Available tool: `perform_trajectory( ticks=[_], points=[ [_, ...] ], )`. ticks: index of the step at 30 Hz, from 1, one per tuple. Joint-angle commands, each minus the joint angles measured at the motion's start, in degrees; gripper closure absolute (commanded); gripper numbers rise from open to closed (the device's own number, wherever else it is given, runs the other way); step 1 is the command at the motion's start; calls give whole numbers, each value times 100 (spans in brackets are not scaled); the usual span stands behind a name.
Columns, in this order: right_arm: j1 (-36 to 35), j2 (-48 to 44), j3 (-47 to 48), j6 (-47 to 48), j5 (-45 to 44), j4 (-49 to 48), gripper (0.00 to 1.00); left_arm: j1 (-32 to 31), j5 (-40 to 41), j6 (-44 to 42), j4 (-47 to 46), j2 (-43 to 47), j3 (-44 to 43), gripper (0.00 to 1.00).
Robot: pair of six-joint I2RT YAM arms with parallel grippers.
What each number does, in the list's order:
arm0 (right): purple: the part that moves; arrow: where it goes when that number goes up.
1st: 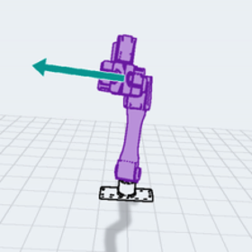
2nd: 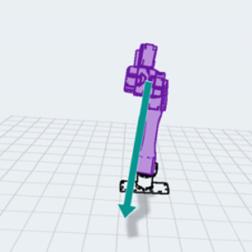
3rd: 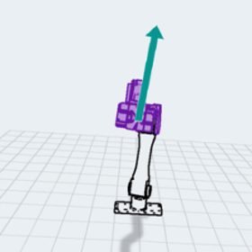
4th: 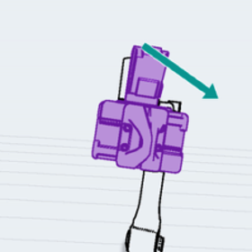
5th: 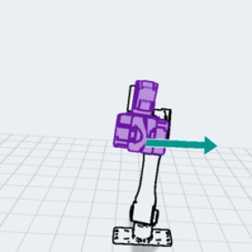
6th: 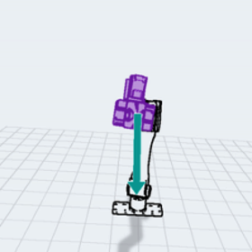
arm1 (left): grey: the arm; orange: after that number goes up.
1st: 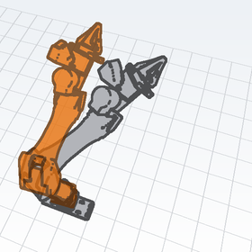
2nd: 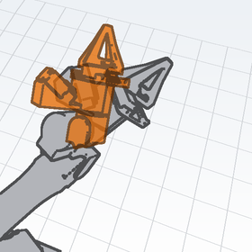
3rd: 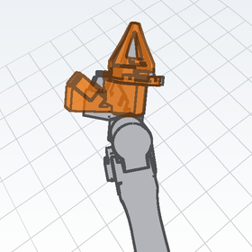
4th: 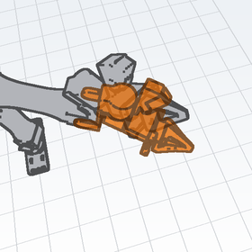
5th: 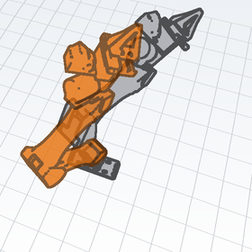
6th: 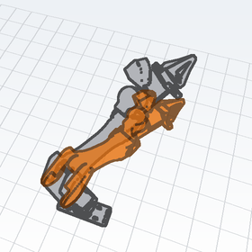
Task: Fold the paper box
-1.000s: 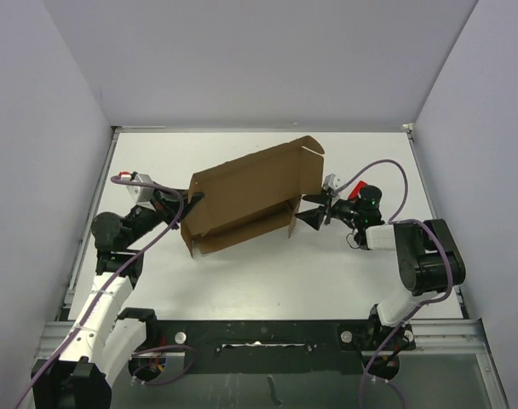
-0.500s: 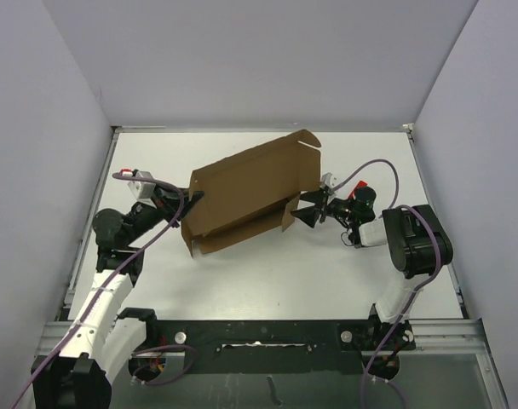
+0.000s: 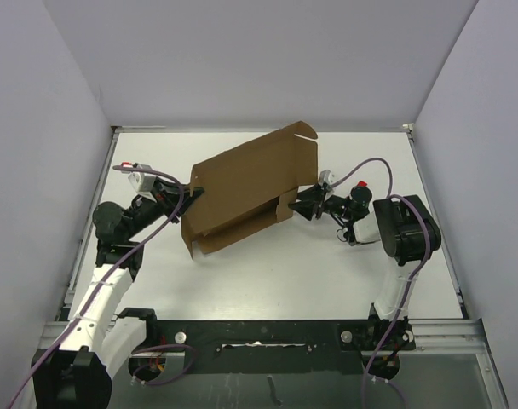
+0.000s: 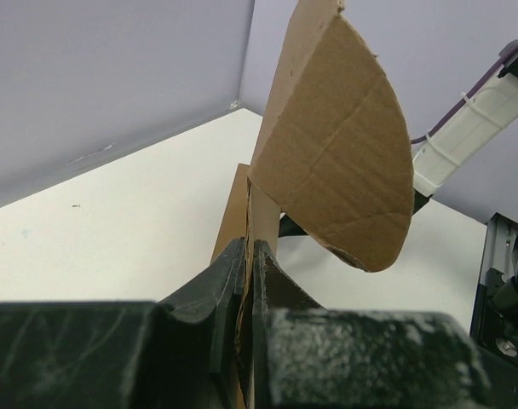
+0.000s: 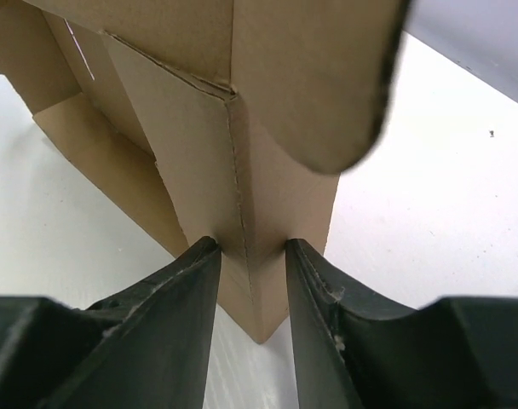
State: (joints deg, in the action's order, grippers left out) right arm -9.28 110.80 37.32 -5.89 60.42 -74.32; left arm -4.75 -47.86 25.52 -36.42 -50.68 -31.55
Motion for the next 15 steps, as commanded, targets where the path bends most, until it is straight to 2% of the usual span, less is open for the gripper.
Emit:
perform_trajectory(
  ticks=[1,15],
  points=[
    [-75,118,237,-220,40,-784,65,26,-135,111,231,-49,-283,100],
    [-167,199,433,-166,83,-608,78,53,9,869,232,-211,-486,100]
  ],
)
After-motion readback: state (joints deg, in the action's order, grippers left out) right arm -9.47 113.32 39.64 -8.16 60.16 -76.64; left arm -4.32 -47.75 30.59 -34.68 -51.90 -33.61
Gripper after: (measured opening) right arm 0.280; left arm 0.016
